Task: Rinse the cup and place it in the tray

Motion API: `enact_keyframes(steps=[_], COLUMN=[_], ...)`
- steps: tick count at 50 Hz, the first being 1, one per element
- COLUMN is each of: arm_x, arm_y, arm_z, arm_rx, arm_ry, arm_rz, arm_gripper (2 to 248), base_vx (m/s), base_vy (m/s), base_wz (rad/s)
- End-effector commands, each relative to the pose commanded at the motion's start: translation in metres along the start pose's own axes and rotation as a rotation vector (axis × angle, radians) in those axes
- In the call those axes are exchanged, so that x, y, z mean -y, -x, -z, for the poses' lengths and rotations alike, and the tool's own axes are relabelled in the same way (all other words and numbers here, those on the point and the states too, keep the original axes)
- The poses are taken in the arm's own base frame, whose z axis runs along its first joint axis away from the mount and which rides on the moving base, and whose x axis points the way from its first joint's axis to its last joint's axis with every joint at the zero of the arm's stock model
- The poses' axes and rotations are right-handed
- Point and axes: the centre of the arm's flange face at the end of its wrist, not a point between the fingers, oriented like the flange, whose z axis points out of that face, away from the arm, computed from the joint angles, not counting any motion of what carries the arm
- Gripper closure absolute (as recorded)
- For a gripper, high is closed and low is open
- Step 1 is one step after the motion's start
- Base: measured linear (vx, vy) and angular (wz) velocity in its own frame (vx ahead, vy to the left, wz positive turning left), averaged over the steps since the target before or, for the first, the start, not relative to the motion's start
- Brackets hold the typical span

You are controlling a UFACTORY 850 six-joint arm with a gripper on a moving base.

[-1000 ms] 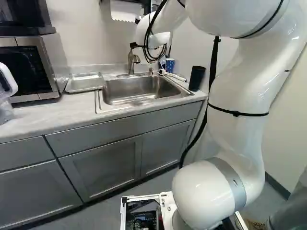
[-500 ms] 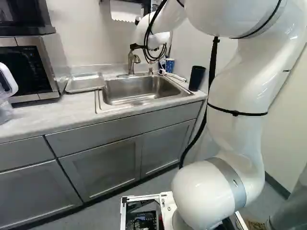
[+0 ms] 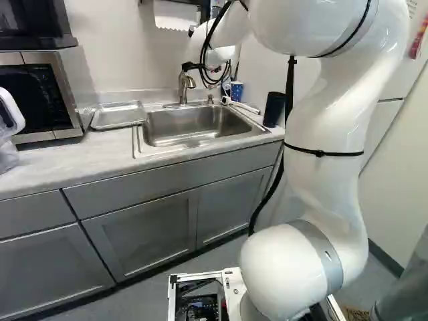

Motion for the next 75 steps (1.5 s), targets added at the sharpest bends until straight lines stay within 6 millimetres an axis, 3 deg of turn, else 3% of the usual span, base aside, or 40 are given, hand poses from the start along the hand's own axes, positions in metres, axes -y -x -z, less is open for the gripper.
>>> enact_keyframes(steps=[35, 75], arm_x=[-0.004, 0.004], arm_y=[-0.007, -0.011], arm_z=[-0.032, -0.037], arm_rx=[-0.015, -0.055], arm_ry=[0.005, -0.006], arm_rz=[-0.002, 0.002], arm_gripper=[3, 3], base_vx=[0.000, 0.000], base_vy=[0.000, 0.000], base_wz=[0.000, 0.000])
